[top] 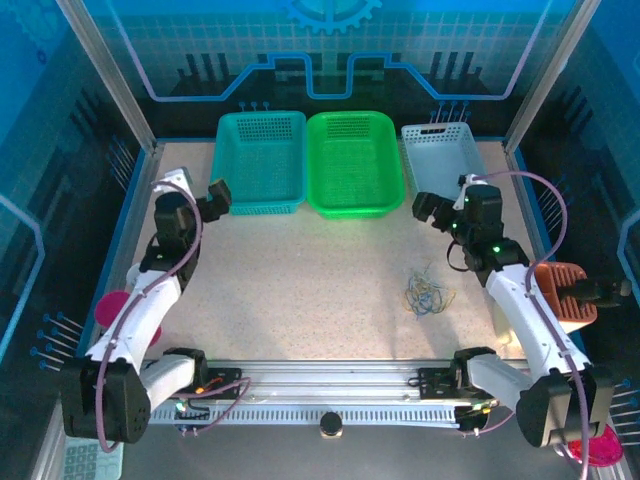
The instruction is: Untangle the cables
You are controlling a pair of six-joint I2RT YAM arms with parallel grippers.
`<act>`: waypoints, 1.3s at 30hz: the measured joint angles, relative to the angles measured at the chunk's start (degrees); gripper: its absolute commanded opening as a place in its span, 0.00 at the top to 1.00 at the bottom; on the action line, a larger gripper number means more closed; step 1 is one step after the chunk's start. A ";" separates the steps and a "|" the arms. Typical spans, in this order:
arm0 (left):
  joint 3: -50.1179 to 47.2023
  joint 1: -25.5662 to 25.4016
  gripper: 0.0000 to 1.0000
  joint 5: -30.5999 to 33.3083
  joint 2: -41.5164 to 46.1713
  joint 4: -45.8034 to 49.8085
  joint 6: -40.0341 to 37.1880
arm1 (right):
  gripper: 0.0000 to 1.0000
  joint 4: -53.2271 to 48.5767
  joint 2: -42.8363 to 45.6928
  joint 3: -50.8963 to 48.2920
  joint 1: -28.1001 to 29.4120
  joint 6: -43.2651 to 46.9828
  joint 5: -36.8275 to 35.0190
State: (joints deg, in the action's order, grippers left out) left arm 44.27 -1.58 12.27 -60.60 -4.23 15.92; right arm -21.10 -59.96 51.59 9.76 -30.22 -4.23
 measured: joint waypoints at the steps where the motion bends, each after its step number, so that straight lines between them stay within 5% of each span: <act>1: 1.22 -0.11 0.01 -1.14 0.15 2.29 1.20 | 0.00 -2.21 0.13 0.55 1.51 -0.74 -0.31; 8: 6.21 -4.94 0.01 -9.40 -0.15 15.93 7.23 | 0.00 -21.57 2.58 1.38 13.44 -10.51 -11.93; 12: 8.55 -11.23 0.01 -11.30 -1.33 19.32 8.46 | 0.00 -28.61 3.89 -0.98 15.04 -16.04 -18.03; 23: 9.07 -20.90 0.01 -12.79 -4.13 20.09 10.80 | 0.00 -28.92 4.28 -9.25 4.00 -18.25 -12.57; 39: 12.66 -22.93 0.01 -15.80 -8.04 17.66 11.15 | 0.00 -17.97 -1.90 -17.20 -3.45 -27.26 -2.75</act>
State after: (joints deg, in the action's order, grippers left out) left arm 56.93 -24.51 -3.53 -68.64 13.43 27.07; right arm -39.07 -61.87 34.39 6.31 -57.47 -6.98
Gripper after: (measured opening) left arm 0.992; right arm 0.997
